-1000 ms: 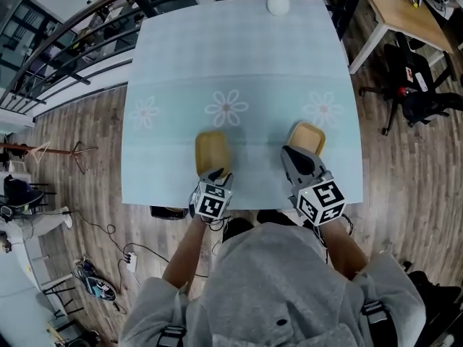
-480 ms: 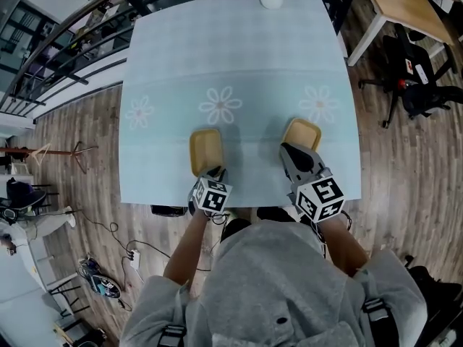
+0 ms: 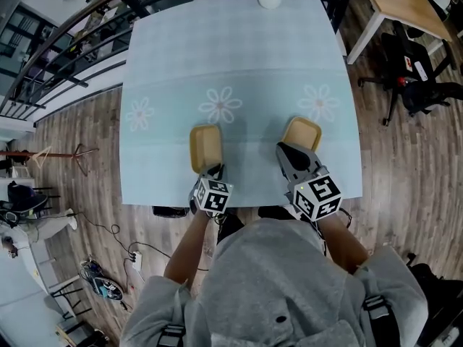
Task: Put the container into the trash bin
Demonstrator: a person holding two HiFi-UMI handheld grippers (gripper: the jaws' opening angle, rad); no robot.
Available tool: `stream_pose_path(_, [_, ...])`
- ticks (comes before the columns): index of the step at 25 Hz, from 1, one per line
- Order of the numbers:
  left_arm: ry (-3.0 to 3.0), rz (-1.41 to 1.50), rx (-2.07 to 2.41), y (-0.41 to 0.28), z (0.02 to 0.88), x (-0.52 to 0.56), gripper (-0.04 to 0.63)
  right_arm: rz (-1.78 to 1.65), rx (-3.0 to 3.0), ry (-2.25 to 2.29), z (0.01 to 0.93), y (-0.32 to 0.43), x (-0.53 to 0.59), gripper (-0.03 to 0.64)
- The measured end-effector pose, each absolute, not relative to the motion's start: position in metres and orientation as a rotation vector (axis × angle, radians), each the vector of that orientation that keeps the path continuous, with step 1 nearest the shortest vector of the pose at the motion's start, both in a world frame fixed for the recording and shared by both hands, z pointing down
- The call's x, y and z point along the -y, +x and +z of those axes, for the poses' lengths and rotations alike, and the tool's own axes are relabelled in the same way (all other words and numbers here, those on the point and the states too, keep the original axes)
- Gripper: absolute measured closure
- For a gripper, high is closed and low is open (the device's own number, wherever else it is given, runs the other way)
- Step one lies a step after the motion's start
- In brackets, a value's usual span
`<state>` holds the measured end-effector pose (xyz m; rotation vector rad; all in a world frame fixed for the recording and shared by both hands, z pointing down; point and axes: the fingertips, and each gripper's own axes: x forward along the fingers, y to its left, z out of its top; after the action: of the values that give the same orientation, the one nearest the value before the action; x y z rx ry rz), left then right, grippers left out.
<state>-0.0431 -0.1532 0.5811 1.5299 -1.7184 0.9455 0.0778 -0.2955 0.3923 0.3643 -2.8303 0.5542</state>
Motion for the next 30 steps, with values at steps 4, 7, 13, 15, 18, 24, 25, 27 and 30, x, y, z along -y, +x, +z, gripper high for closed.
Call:
stream_pose_path(4, [1.536,0.939,1.729,-0.051,0.577,0.151,0.563,0.544,2.836,0.376,0.392,0.072,0.292,0.591])
stream_pose_path(7, [1.537,0.923,1.746,-0.057,0.573,0.143,0.563,0.530,2.836,0.389,0.393,0.068,0.290,0.591])
stream_pose_path(13, [1.516,0.868,1.804,-0.077,0.559,0.123,0.561,0.469,2.864,0.388,0.380,0.055,0.286,0.591])
stream_pose_path(15, [1.509,0.857,1.819,-0.085,0.555,0.114,0.561,0.450,2.867,0.389,0.375,0.049,0.282,0.591])
stream_pose_path(18, [1.486,0.827,1.839,-0.098,0.553,0.097,0.561,0.426,2.865,0.370,0.369,0.034,0.271,0.591])
stream_pose_path(24, [1.422,0.774,1.884,-0.129,0.550,0.060,0.561,0.385,2.855,0.311,0.366,0.000,0.239,0.591])
stream_pose_path(25, [1.409,0.765,1.892,-0.134,0.550,0.054,0.561,0.380,2.852,0.295,0.366,-0.006,0.234,0.591])
stream_pose_path(27, [1.381,0.749,1.907,-0.142,0.550,0.043,0.561,0.369,2.845,0.259,0.367,-0.019,0.224,0.591])
stream_pose_path(30, [1.335,0.720,1.931,-0.155,0.552,0.023,0.561,0.354,2.840,0.198,0.367,-0.039,0.207,0.591])
